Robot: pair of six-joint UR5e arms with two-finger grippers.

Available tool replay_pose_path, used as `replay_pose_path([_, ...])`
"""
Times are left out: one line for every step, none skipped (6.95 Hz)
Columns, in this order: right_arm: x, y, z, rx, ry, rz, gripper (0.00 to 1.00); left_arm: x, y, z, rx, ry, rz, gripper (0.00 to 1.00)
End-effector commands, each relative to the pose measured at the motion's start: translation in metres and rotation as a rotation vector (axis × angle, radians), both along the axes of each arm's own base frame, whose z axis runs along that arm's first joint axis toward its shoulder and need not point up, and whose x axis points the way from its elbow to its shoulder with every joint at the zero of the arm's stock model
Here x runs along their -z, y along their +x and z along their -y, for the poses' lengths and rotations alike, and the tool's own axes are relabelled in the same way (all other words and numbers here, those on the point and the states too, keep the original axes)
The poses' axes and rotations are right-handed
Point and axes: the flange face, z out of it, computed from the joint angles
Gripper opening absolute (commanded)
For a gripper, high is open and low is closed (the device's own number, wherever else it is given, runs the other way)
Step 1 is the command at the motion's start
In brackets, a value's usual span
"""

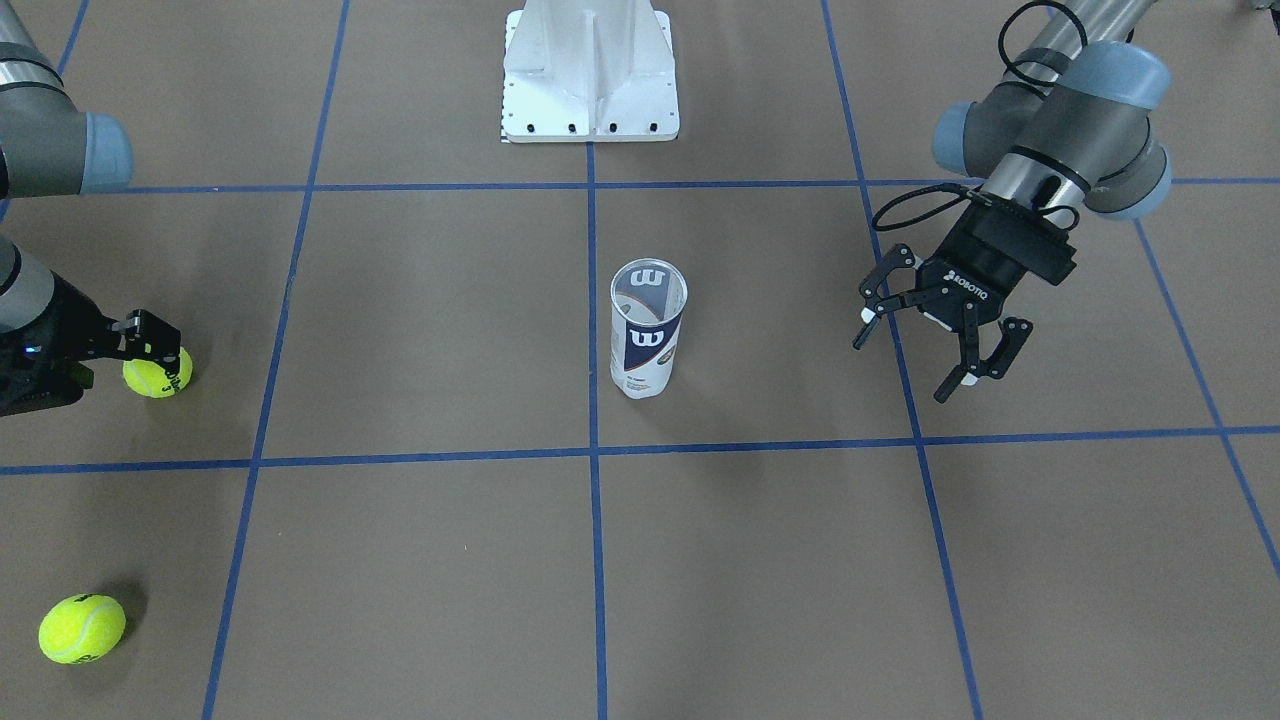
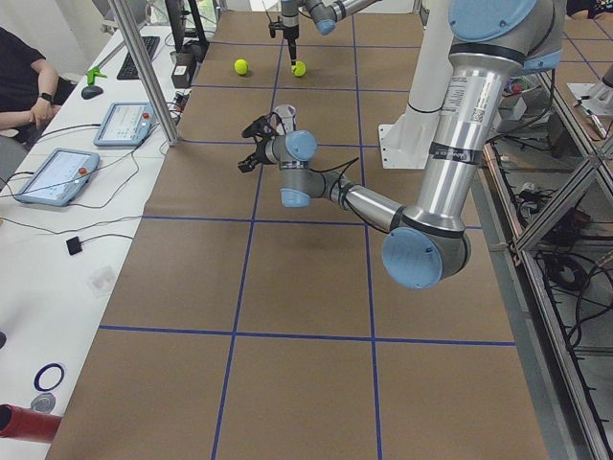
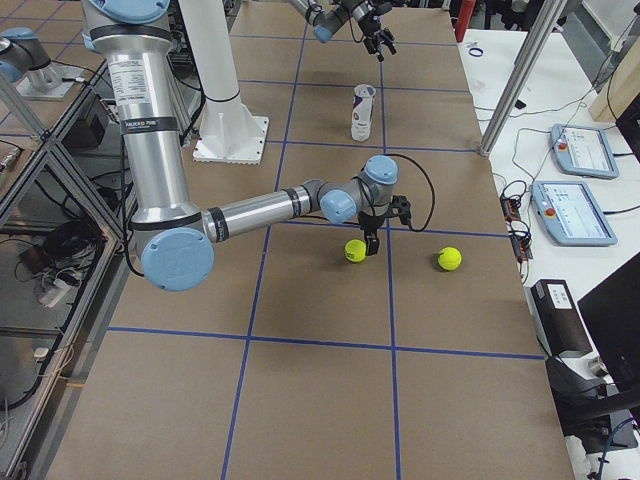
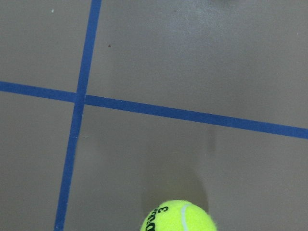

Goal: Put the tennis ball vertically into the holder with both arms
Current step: 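Move the right gripper down onto the nearer yellow tennis ball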

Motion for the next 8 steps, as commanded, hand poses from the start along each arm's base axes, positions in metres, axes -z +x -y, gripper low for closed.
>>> replay_pose_path([-0.009, -0.012, -0.005, 0.026, -0.009, -0.011, 0.99, -0.001, 0.000, 0.000, 0.000, -0.001, 0.002, 0.98])
replay_pose_path([-0.013, -0.016, -0.008, 0.036, -0.017, -0.015, 0.99, 0.000, 0.000, 0.000, 0.000, 0.001, 0.000, 0.98])
replay_pose_path([-0.017, -0.021, -0.013, 0.048, -0.022, -0.019, 0.99, -0.001, 0.000, 0.000, 0.000, 0.000, 0.001, 0.98])
replay_pose_path([-0.018, -0.023, -0.014, 0.052, -0.023, -0.021, 0.99, -0.001, 0.000, 0.000, 0.000, 0.000, 0.001, 0.98])
replay_pose_path([-0.019, -0.026, -0.014, 0.056, -0.028, -0.023, 0.99, -0.002, 0.000, 0.000, 0.000, -0.001, 0.002, 0.98])
replay_pose_path([-0.020, -0.026, -0.014, 0.056, -0.030, -0.024, 0.95, -0.002, 0.000, 0.000, 0.000, 0.000, 0.001, 0.98])
replay_pose_path([-0.021, -0.028, -0.015, 0.059, -0.031, -0.025, 0.70, -0.002, 0.000, 0.000, 0.000, 0.000, 0.001, 0.98])
replay_pose_path([-0.020, -0.028, -0.015, 0.061, -0.027, -0.021, 0.32, -0.003, 0.001, 0.000, 0.000, -0.002, 0.003, 0.98])
